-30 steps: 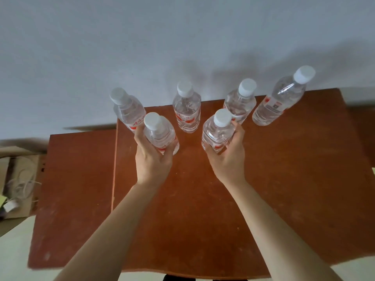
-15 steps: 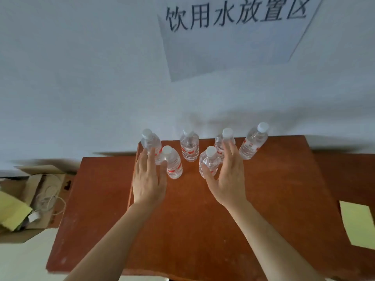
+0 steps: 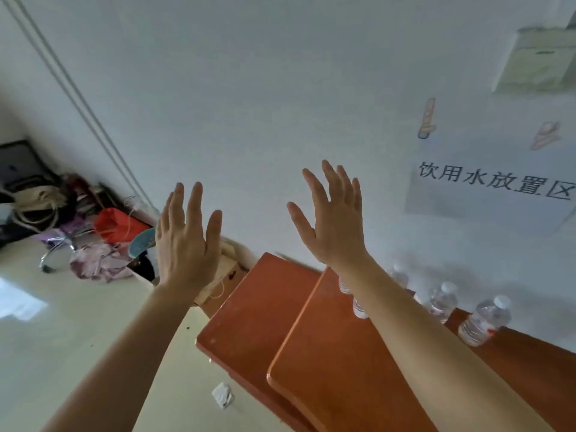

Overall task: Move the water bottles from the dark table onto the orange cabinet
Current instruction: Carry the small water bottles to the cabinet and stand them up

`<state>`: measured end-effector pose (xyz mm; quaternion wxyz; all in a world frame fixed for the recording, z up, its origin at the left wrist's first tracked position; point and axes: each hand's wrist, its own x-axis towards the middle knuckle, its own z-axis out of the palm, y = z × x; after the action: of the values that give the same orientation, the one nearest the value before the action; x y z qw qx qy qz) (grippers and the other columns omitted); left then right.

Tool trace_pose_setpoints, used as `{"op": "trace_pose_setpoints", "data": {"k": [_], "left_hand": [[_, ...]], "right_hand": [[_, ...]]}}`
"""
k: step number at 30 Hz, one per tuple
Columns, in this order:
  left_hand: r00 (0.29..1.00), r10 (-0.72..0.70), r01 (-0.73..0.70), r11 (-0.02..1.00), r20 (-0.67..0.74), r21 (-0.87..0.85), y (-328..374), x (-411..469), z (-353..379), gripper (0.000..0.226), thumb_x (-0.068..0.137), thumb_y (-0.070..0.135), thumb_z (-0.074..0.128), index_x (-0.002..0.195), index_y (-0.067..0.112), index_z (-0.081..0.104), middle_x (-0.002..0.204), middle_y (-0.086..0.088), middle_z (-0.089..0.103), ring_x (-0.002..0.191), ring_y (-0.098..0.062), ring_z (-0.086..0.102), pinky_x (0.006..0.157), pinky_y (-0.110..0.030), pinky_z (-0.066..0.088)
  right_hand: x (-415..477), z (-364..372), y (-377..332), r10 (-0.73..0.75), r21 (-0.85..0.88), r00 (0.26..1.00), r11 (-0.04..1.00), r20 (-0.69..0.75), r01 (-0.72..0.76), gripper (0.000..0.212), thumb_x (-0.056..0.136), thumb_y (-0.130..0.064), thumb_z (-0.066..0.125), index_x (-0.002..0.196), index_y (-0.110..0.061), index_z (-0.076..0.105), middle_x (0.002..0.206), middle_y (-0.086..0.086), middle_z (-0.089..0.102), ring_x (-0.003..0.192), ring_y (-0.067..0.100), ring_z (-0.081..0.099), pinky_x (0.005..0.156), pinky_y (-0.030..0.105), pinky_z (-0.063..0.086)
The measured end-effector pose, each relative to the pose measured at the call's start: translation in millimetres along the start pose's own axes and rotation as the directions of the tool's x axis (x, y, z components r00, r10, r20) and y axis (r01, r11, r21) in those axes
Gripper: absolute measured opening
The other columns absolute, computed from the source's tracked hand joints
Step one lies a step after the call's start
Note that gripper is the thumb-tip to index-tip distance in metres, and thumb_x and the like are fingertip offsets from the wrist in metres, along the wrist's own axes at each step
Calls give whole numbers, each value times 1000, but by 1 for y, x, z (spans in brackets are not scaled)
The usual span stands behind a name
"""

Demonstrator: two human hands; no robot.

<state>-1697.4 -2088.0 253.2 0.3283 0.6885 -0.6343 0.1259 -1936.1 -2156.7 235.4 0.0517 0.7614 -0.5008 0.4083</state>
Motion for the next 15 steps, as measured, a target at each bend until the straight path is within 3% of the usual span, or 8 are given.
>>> {"op": "trace_pose_setpoints", "data": {"k": [7, 12, 15], "left_hand": [[970, -169, 204, 958, -177, 200, -127, -81, -169, 61, 103, 53, 27, 154, 20, 30, 161, -19, 24, 147, -38, 25, 116, -59, 27], [912, -272, 381, 840, -308, 387, -242, -194, -325, 63, 103, 53, 26, 154, 16, 32, 161, -18, 24, 147, -38, 26, 115, -61, 28], [883, -285, 456, 709, -372, 538, -305, -277, -435, 62, 104, 52, 29, 154, 15, 35, 160, -21, 26, 146, -41, 27, 111, -64, 29]], "right_hand": [[2, 28, -199, -265, 166, 964, 952, 25, 258, 62, 103, -58, 39, 155, -24, 37, 165, 10, 27, 154, 34, 20, 124, 58, 12], [-41, 47, -404, -430, 314, 902, 851, -42, 421, 65, 102, -60, 37, 154, -22, 41, 163, 13, 32, 151, 36, 26, 122, 59, 16], [-83, 55, -545, -534, 386, 844, 770, -45, 508, 65, 102, -62, 38, 154, -24, 39, 163, 13, 32, 150, 38, 27, 121, 61, 17]]}}
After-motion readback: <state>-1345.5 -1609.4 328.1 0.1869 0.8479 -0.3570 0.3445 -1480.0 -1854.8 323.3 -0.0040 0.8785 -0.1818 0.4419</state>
